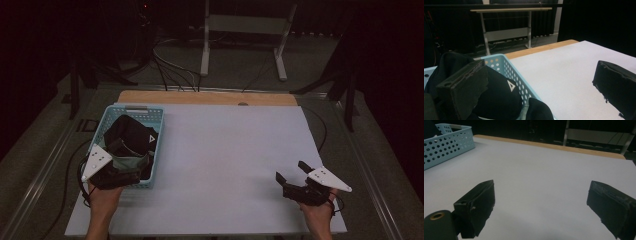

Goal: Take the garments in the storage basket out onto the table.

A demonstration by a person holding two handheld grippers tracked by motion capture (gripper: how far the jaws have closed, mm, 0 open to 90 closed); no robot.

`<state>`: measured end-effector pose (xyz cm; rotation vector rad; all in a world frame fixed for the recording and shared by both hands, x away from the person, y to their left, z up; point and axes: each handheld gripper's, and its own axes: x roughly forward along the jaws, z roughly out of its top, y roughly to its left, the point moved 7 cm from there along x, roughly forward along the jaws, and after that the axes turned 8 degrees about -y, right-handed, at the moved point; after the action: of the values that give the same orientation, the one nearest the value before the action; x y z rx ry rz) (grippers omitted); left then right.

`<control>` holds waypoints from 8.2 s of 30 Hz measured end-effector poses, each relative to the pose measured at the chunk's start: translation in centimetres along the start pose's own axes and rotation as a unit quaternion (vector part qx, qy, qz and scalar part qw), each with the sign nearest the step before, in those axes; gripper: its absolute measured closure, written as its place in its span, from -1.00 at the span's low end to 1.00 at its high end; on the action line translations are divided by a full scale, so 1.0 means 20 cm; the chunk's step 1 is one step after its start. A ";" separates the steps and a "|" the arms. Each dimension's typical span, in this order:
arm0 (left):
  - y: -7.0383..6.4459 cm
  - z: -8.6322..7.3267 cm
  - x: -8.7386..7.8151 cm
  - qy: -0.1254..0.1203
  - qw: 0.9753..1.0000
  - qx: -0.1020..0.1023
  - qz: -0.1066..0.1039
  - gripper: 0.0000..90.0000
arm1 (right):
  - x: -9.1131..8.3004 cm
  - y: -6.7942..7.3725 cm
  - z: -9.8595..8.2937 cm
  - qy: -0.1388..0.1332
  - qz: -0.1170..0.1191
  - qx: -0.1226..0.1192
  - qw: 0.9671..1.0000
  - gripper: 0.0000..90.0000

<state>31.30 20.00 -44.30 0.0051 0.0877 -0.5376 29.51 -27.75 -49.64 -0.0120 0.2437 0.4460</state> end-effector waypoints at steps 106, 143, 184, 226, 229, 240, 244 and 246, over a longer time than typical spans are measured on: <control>0.35 0.15 0.20 0.057 0.998 -0.014 0.025 -1.00 | 0.02 0.04 -0.03 0.011 0.000 -0.008 1.000 -0.82; 0.52 -0.01 0.26 0.143 0.988 -0.039 0.052 -1.00 | 0.02 0.04 -0.03 0.015 0.003 -0.009 1.000 -0.82; 0.64 -0.19 0.31 0.190 0.976 -0.068 0.078 -1.00 | 0.03 0.04 -0.04 0.016 0.002 -0.009 1.000 -0.82; 0.58 -0.25 0.30 0.282 0.957 -0.034 0.056 0.18 | 0.04 0.04 -0.05 0.027 -0.001 -0.010 1.000 -0.82; 0.58 -0.24 0.30 0.277 0.958 -0.033 0.062 0.33 | 0.04 0.04 -0.05 0.029 -0.001 -0.010 1.000 -0.82; 0.61 -0.15 0.26 0.215 0.971 -0.083 0.072 0.70 | 0.04 0.03 -0.05 0.030 -0.003 -0.008 1.000 -0.82; 0.62 -0.12 0.24 0.200 0.972 -0.098 0.069 0.73 | 0.04 0.04 -0.05 0.031 -0.003 -0.007 0.999 -0.82; 0.62 -0.10 0.24 0.193 0.973 -0.104 0.069 0.73 | 0.04 0.03 -0.05 0.031 -0.003 -0.007 0.999 -0.82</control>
<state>41.56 28.31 -46.99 -0.0894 0.5207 -0.3813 29.68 -26.85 -50.84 -0.0410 0.3007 0.4422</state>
